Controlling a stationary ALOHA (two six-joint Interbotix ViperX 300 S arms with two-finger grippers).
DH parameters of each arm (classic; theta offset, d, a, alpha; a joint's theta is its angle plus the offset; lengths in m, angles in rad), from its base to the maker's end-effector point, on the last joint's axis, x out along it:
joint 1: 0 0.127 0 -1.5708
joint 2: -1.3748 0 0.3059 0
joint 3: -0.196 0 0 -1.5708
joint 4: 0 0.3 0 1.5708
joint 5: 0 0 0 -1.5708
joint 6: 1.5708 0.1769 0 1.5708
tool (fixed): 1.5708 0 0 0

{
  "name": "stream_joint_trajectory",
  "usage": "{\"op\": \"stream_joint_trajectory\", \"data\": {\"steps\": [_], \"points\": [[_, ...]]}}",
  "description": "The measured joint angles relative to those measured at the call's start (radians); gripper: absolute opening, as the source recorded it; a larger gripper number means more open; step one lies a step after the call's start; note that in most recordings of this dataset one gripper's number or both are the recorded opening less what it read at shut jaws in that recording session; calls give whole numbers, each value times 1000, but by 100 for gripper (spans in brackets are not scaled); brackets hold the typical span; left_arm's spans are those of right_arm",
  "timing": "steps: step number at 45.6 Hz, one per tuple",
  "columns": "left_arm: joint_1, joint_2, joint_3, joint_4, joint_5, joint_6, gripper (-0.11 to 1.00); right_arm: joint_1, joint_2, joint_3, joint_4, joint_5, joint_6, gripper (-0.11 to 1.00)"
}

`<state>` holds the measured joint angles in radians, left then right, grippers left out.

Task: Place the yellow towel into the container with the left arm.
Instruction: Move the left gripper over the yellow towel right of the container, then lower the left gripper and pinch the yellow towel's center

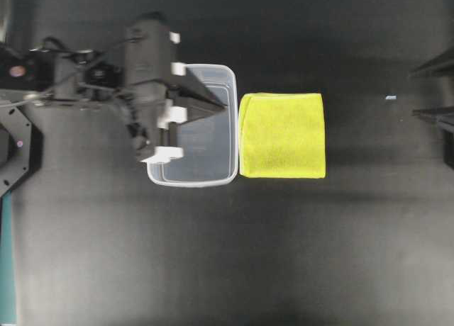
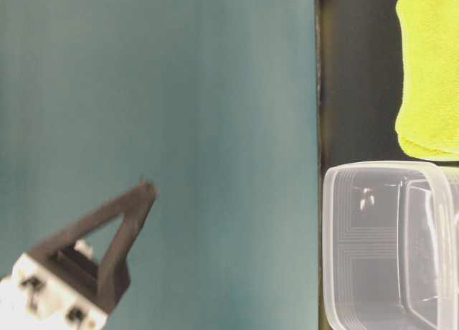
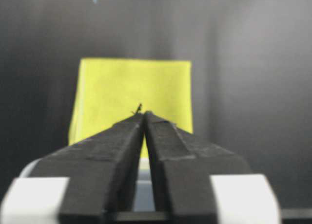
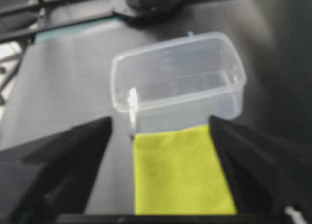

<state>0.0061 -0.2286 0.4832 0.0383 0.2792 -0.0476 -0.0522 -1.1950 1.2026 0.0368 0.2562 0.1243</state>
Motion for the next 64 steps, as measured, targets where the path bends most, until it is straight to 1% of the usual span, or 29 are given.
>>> {"op": "stream_joint_trajectory", "data": {"steps": [7,10,13,18,22,26,33,42,56,64], "points": [[5,124,-140,0,175,2,67,-2,-12,5,-2,-3,-6,79],[5,181,-209,0,258,5,82,-5,-20,3,-2,-6,-6,79],[6,239,-270,2,336,15,90,-8,-31,5,-3,-9,-5,79],[6,344,-377,0,425,67,91,-8,-49,3,-3,-37,-5,79],[8,422,-459,2,479,115,90,-9,-64,3,-5,-89,-5,79],[11,505,-535,2,531,149,90,-9,-72,3,-5,-123,-5,79],[18,624,-627,2,592,176,90,-8,-75,3,-3,-149,-3,79],[32,727,-676,2,571,190,90,-8,-77,3,-5,-150,-3,79],[34,842,-687,2,557,204,90,-8,-77,3,-3,-152,-2,79],[34,853,-686,2,541,204,89,-8,-78,3,-5,-152,-2,79]]}}
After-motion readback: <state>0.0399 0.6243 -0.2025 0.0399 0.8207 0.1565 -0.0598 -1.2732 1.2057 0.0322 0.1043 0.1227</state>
